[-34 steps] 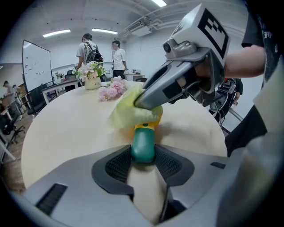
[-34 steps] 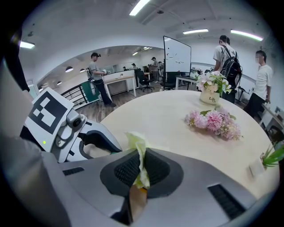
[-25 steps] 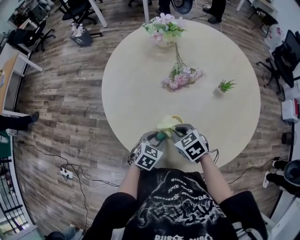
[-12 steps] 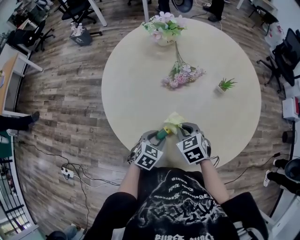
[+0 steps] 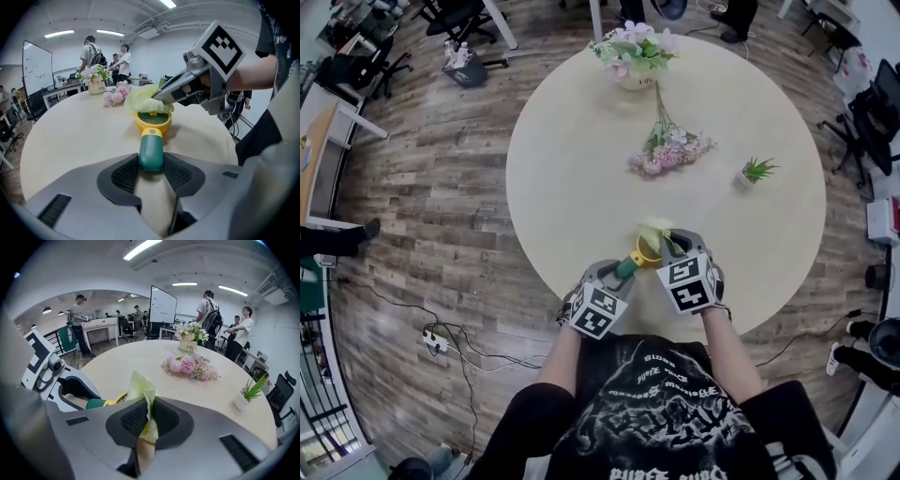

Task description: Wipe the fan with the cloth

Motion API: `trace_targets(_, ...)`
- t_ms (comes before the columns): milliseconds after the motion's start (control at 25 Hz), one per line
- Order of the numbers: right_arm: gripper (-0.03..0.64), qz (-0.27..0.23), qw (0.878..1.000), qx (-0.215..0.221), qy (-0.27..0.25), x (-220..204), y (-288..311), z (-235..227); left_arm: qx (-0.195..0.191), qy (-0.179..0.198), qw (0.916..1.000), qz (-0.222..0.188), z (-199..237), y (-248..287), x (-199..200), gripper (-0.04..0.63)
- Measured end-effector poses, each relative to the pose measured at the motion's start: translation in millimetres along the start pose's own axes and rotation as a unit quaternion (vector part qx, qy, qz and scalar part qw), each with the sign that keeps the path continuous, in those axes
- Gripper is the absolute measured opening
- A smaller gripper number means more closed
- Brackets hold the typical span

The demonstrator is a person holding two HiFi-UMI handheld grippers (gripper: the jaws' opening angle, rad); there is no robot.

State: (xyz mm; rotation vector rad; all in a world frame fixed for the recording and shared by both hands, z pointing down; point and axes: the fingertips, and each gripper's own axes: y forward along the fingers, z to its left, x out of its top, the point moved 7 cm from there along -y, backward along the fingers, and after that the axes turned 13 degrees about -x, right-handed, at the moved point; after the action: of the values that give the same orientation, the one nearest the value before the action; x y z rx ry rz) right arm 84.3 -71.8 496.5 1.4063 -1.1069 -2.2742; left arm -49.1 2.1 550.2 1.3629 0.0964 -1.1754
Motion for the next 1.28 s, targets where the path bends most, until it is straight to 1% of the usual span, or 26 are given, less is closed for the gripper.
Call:
trace_targets(120, 0.025, -0.003, 1.000, 0.006, -0.004, 4.9, 5.2, 4.0, -0.001, -0.003, 1.0000, -0.002, 1.0, 0.2, -0.1, 0.186)
trace_targets(280, 0.025, -0.004, 1.000, 0.016, 0.013, 6.9, 8.3, 6.8, -0.001, -0.003, 1.0000, -0.003, 0.5, 0.6, -0.5, 0.185)
trace_targets(440, 0.025, -0.008, 0.999, 0.037, 0.010, 11.2, 11.8, 14.5, 0.001, -0.001, 1.0000, -0.003, 0.7, 0.6, -0.4, 0.186)
trace_targets(560, 0.025, -0.011, 0.998, 0.062, -0.005, 13.9, 11.3, 27.2, 0.003, 0.004, 1.0000, -0.002, 0.1, 0.8, -0.8, 0.186)
trace_targets(680, 0.025, -0.011, 0.996, 0.078, -0.033, 17.6, 8.8, 41.0, 0.003, 0.005, 1.0000, -0.003, -0.4, 0.4, -0.9, 0.186)
trace_targets(840, 0.025, -0.008, 0.994, 0.097, -0.055, 19.1, 7.0, 53.2, 0.002, 0.004, 1.0000, -0.003, 0.1, 0.1, -0.6, 0.186)
trace_targets(1040, 0.025, 0.007, 0.985, 0.149, -0.088, 16.4, 4.8, 72.6, 0.006, 0.010, 0.9999, -0.003, -0.6, 0.8, -1.2, 0.186)
trace_targets(1280, 0.025, 0.026, 0.980, 0.179, -0.088, 14.7, 3.7, 92.3, 0.001, 0.012, 0.9999, -0.005, -1.5, -0.3, -2.7, 0.186)
